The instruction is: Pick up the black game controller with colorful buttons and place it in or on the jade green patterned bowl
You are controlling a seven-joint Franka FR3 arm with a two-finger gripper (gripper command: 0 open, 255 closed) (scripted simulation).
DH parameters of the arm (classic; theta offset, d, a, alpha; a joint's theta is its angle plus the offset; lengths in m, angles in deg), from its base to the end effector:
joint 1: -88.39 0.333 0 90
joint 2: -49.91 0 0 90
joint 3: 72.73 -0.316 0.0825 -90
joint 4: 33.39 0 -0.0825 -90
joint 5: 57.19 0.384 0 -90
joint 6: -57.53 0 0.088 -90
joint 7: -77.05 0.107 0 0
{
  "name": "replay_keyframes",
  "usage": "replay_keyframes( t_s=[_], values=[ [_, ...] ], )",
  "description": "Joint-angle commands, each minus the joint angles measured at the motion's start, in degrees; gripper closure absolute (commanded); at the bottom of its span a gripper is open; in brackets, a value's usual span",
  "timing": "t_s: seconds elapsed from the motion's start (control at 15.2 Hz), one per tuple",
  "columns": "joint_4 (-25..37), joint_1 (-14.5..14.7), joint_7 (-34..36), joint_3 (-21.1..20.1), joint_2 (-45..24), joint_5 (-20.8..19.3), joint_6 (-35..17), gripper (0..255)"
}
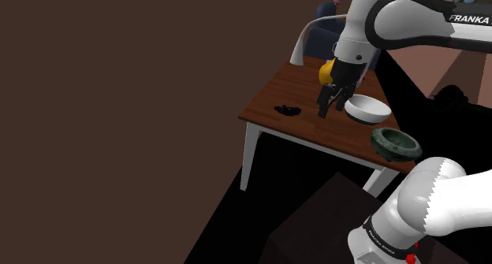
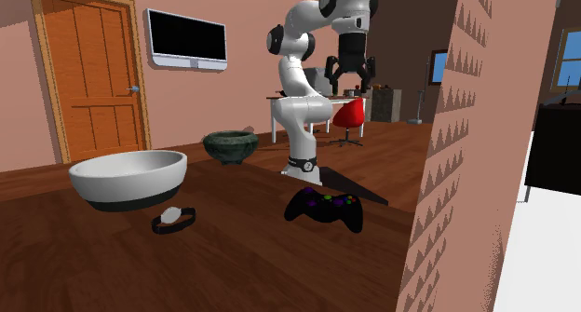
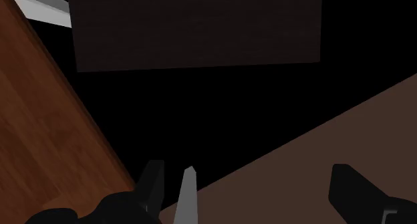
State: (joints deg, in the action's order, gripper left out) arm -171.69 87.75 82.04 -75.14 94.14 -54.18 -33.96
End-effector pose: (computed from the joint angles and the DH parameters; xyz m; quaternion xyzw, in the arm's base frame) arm 0.3105 0.0181 0.5609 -0.9990 0.0357 0.0233 0.0104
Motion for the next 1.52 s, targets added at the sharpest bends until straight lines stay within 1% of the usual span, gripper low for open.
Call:
replay_keyframes(
  t_s=[0.0,0.4,0.79,1.12,1.32,1.45],
  values=[
    [0.0,0.0,0.0,0.0,0.0,0.0,0.0,0],
    [-3.06,-0.55,-11.51,5.88,-5.44,-4.74,-10.91,0],
    [-2.51,-0.45,-22.61,11.74,-14.42,-7.61,-22.08,0],
    [0.71,0.37,-32.18,16.27,-23.87,-7.56,-30.61,0],
    [3.77,1.11,-38.34,18.7,-30.11,-6.1,-35.02,0],
    [6.27,1.56,-42.7,20.06,-34.44,-4.44,-37.56,0]
  ],
)
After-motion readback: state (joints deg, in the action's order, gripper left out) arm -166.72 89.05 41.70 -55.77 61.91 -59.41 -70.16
